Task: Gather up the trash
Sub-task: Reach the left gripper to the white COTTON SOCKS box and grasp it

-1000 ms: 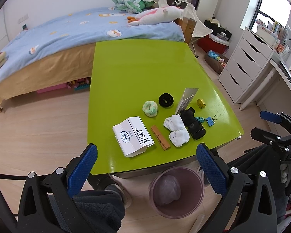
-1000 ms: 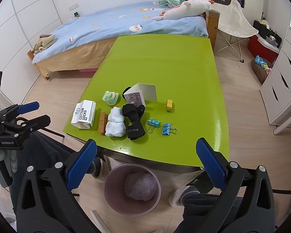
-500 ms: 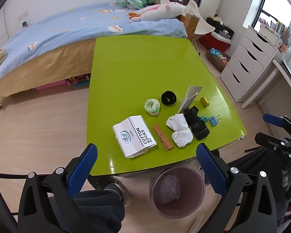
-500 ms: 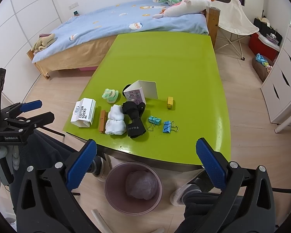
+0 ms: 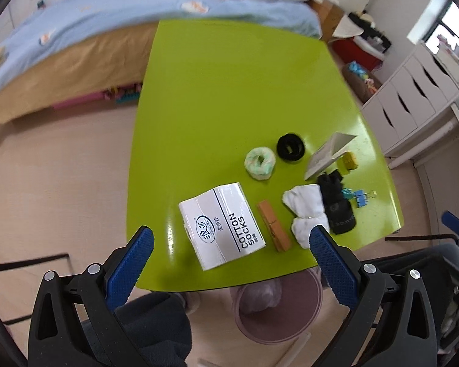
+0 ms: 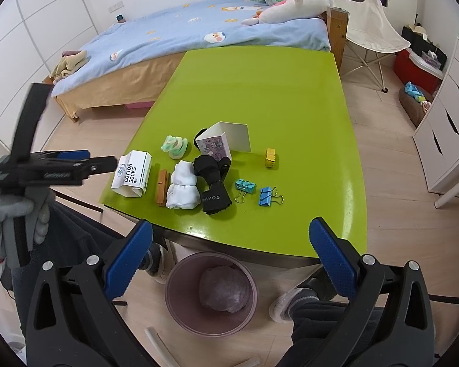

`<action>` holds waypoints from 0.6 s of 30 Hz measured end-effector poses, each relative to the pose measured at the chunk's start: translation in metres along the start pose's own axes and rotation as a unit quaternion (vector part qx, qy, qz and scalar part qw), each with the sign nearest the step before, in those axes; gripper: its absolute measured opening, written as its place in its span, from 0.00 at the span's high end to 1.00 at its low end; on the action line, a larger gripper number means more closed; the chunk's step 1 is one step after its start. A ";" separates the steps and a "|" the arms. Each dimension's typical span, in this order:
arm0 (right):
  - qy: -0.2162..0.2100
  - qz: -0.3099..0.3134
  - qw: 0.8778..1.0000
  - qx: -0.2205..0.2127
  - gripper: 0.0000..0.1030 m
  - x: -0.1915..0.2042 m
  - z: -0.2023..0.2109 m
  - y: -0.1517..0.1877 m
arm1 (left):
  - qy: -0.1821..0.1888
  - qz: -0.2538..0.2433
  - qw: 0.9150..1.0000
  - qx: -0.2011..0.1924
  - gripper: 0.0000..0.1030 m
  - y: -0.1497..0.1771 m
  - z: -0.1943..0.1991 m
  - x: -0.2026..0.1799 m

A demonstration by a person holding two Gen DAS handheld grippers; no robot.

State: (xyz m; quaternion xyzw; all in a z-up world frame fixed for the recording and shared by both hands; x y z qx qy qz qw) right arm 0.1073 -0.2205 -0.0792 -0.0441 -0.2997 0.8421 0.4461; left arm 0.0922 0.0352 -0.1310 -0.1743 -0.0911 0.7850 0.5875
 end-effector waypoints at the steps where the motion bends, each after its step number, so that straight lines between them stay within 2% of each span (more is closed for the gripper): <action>1: 0.000 0.001 1.000 0.001 0.03 0.000 0.000 0.000 | 0.001 0.007 1.000 0.013 0.05 -0.002 -0.007 0.002; 3: 0.000 0.001 1.000 0.001 0.03 0.000 0.000 0.000 | 0.009 0.020 0.999 0.036 0.05 -0.004 -0.020 0.005; 8: 0.000 0.007 1.000 0.004 0.03 0.002 -0.001 0.001 | -0.006 0.041 0.996 0.084 0.05 -0.002 -0.050 0.013; 15: 0.003 0.006 1.000 0.007 0.03 0.000 -0.001 0.001 | -0.008 0.070 0.991 0.116 0.06 0.005 -0.071 0.023; 18: 0.003 0.007 1.000 0.009 0.03 0.000 -0.002 0.001 | -0.010 0.069 0.991 0.114 0.15 0.004 -0.071 0.026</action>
Point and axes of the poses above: each gripper's, at about its wrist camera, not at the fingertips, and z roughly against the way its jaws point, x to its left, y to its underside, the point moved 7 cm from there along -z, roughly the way its jaws point, and after that the axes turned 2 degrees about -z, right-handed, at the moved point
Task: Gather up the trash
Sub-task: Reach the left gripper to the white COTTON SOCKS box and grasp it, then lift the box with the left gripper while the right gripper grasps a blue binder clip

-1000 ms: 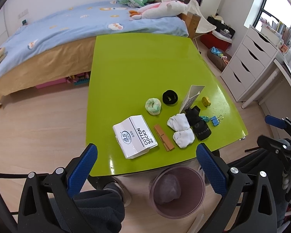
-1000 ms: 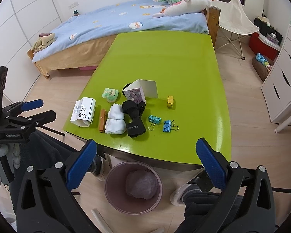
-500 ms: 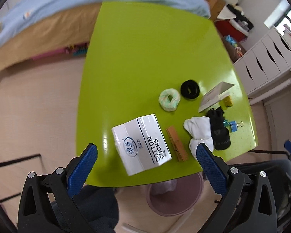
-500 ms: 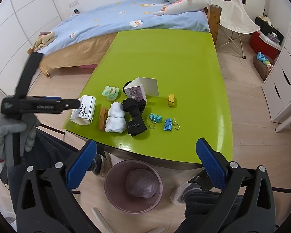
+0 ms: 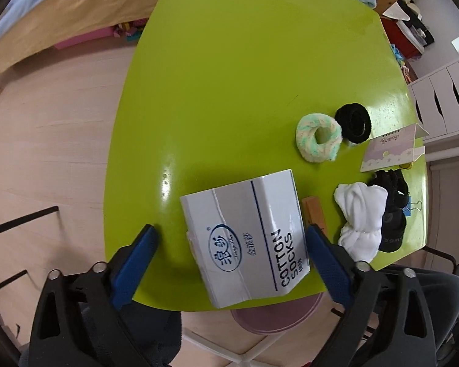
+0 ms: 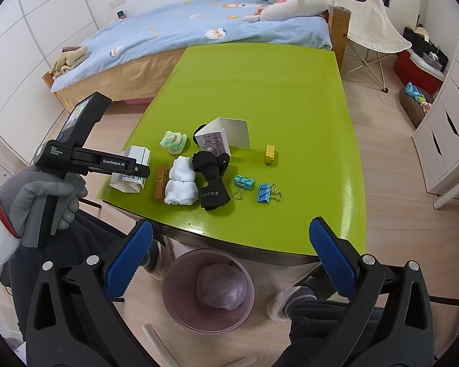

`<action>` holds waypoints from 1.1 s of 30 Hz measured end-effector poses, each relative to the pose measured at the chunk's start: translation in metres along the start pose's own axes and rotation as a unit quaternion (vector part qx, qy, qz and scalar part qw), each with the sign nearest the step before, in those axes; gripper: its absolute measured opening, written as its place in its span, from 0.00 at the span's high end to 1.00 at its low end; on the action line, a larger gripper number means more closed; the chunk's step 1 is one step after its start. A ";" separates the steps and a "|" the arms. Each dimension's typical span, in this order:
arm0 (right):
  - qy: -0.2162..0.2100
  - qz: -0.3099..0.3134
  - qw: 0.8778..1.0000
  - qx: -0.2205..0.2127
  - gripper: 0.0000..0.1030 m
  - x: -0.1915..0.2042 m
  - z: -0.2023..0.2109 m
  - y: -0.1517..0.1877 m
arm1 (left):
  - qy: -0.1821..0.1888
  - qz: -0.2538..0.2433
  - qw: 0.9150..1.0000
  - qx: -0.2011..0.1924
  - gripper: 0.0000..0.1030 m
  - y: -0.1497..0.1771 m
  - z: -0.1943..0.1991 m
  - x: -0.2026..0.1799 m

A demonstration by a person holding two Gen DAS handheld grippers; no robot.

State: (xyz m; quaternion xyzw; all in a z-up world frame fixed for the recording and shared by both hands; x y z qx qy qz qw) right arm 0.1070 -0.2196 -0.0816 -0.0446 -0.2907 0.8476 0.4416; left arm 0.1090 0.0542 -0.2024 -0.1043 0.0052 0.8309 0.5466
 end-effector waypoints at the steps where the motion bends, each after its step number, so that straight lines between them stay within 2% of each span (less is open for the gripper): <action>1: 0.000 0.001 1.000 0.001 0.03 0.000 -0.001 0.000 | 0.001 -0.002 1.000 -0.003 0.21 0.000 0.002 0.000; 2: 0.000 0.001 1.000 0.001 0.03 0.000 -0.001 0.001 | 0.004 -0.004 1.000 -0.006 0.24 -0.001 0.004 -0.001; 4: -0.001 0.001 1.000 0.002 0.03 0.000 -0.002 0.000 | 0.009 -0.009 1.000 -0.012 0.39 -0.001 0.008 -0.004; 9: 0.000 0.000 1.000 0.002 0.03 0.000 -0.003 0.000 | 0.009 -0.035 0.999 -0.035 0.51 0.000 0.016 -0.010; 20: 0.000 -0.011 1.000 0.022 0.03 -0.016 -0.018 -0.013 | -0.007 -0.082 0.990 -0.117 0.55 0.006 0.051 -0.020; 27: -0.005 -0.011 0.998 0.057 0.03 -0.030 -0.043 -0.031 | 0.001 -0.107 0.981 -0.160 0.55 0.020 0.077 -0.029; 33: -0.015 -0.024 0.994 0.104 0.03 -0.049 -0.080 -0.039 | 0.005 -0.121 0.977 -0.177 0.55 0.028 0.090 -0.039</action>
Point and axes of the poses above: each gripper's, at about its wrist camera, not at the fingertips, and z roughly against the way its jaws point, x to its left, y to its underside, the point moved 7 cm from there along -z, roughly the way its jaws point, and after that the axes turned 2 degrees about -z, right-handed, at the moved point
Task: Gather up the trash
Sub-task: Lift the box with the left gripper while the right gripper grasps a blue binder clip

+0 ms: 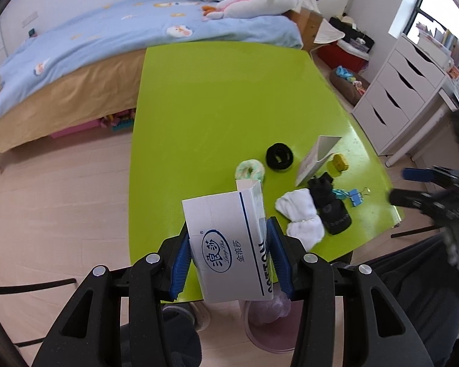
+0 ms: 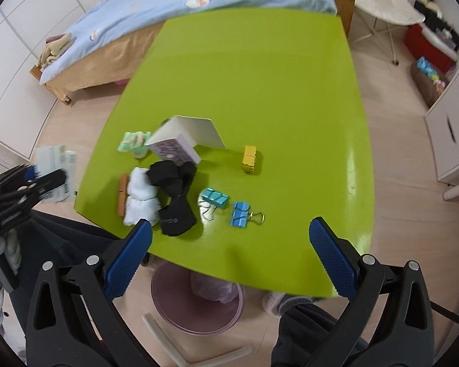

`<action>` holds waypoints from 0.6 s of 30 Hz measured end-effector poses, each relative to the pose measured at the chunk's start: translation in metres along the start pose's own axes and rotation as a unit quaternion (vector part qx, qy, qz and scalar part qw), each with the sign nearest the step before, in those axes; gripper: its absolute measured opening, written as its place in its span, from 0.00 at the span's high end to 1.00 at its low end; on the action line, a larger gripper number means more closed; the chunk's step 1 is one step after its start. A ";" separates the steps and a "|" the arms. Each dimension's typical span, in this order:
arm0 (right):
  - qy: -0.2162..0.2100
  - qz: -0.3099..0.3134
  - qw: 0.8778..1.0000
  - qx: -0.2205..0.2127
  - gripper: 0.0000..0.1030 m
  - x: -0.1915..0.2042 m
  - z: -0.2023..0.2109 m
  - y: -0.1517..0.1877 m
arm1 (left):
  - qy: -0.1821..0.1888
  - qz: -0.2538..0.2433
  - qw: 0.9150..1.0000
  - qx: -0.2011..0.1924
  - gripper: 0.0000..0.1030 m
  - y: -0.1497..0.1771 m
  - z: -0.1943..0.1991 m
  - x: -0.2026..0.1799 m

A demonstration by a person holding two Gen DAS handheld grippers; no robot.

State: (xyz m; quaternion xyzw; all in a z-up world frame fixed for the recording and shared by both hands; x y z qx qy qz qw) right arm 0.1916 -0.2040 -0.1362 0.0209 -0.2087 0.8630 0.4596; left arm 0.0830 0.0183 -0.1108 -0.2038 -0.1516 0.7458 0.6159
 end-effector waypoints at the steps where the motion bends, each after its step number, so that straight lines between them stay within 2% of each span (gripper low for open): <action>1: -0.003 -0.001 1.000 0.007 0.03 -0.004 -0.007 -0.002 | -0.001 -0.002 1.000 -0.002 0.55 0.001 0.002 -0.001; 5: -0.014 -0.004 0.999 0.030 0.04 -0.013 -0.027 -0.007 | 0.003 -0.004 1.000 -0.003 0.55 0.004 0.004 -0.005; 6: -0.018 -0.005 0.999 0.035 0.12 -0.015 -0.030 -0.007 | 0.004 -0.005 1.000 -0.002 0.55 0.005 0.004 -0.005; 7: -0.021 -0.005 0.999 0.044 0.25 -0.016 -0.035 -0.007 | 0.005 -0.004 1.000 -0.001 0.55 0.006 0.004 -0.005; 11: -0.041 -0.011 0.997 0.057 0.46 -0.018 -0.044 -0.004 | 0.008 -0.002 1.000 0.001 0.55 0.008 0.004 -0.006; 13: -0.043 -0.011 0.997 0.056 0.65 -0.019 -0.046 -0.004 | 0.010 -0.001 1.000 0.002 0.55 0.009 0.003 -0.005; 14: -0.049 -0.013 0.997 0.056 0.71 -0.019 -0.047 -0.004 | 0.010 -0.001 1.000 0.002 0.55 0.009 0.003 -0.005; 16: -0.056 -0.016 0.997 0.055 0.91 -0.021 -0.047 -0.003 | 0.010 -0.001 1.000 0.003 0.55 0.009 0.001 -0.005; 18: -0.063 -0.021 0.996 0.051 0.95 -0.020 -0.046 -0.003 | 0.011 -0.001 1.000 0.004 0.55 0.010 0.000 -0.006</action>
Point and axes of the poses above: each gripper's, at about its wrist camera, not at the fingertips, and z roughly against the way its jaws point, x to its left, y to its underside, the point moved 7 cm from there along -z, roughly the way its jaws point, and after that the axes turned 2 degrees about -z, right-handed, at the moved point
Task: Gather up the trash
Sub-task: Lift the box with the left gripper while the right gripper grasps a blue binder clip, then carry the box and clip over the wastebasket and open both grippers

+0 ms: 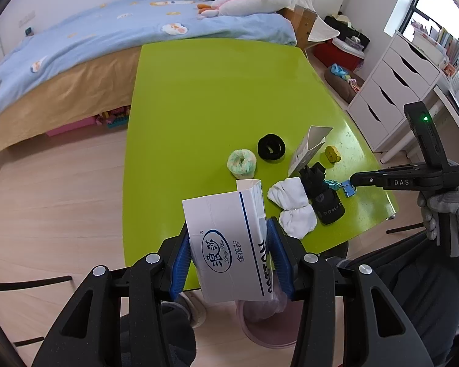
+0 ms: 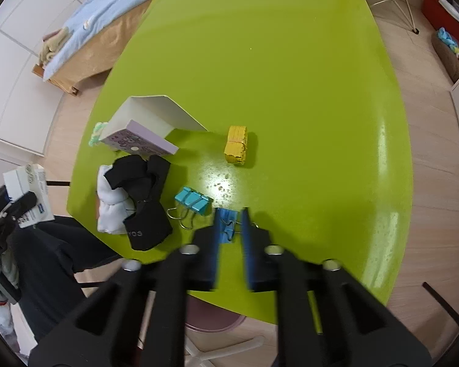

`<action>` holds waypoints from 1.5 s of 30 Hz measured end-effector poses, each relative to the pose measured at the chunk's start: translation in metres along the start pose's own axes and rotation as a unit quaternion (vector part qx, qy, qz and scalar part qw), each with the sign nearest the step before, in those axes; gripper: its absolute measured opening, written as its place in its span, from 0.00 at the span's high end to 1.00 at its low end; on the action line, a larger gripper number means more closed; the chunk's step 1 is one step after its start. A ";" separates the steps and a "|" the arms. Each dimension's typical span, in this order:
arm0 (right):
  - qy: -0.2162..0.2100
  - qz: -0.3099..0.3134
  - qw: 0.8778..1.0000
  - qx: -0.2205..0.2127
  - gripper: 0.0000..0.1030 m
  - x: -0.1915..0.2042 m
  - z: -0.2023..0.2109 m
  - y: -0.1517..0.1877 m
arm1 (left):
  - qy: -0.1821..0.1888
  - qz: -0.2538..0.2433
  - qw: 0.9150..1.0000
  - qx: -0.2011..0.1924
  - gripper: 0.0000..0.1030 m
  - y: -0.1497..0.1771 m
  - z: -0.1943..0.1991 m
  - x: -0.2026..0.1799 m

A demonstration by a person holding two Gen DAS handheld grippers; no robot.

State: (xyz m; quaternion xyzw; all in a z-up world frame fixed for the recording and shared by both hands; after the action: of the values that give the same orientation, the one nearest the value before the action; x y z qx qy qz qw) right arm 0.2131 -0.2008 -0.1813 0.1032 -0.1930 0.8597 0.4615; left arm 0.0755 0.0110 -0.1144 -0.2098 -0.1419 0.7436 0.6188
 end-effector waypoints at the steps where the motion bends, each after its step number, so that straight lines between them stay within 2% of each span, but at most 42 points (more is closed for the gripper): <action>1: -0.002 0.000 1.000 -0.003 0.97 0.001 0.001 0.000 | 0.000 0.000 1.000 0.000 0.55 0.000 0.000 0.000; 11: 0.001 0.008 1.000 -0.031 0.99 0.011 0.024 0.011 | 0.008 -0.013 1.000 -0.005 0.55 0.004 0.005 -0.007; 19: 0.023 0.056 0.996 -0.065 0.99 0.048 0.061 0.046 | 0.016 -0.036 0.999 -0.012 0.55 0.011 0.019 -0.024; 29: 0.020 0.097 0.989 -0.111 0.99 0.093 0.103 0.091 | 0.040 -0.055 0.997 -0.025 0.55 0.030 0.045 -0.047; 40: 0.006 0.129 0.986 -0.106 0.99 0.118 0.100 0.139 | 0.056 -0.078 0.994 -0.044 0.55 0.056 0.070 -0.068; 45: -0.003 0.139 0.985 -0.106 0.99 0.124 0.093 0.147 | 0.057 -0.078 0.994 -0.047 0.55 0.067 0.071 -0.070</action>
State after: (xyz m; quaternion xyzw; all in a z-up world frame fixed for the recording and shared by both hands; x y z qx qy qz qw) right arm 0.0217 -0.2202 -0.0880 0.0284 -0.2966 0.8900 0.3452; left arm -0.0063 -0.0665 -0.0742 -0.2686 -0.1568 0.6721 0.6719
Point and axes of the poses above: each gripper's, at about its wrist camera, not at the fingertips, and z roughly against the way its jaws point, x to its left, y to its underside, the point moved 7 cm from there along -z, roughly the way its jaws point, and after that the axes turned 2 degrees about -z, right-handed, at the moved point
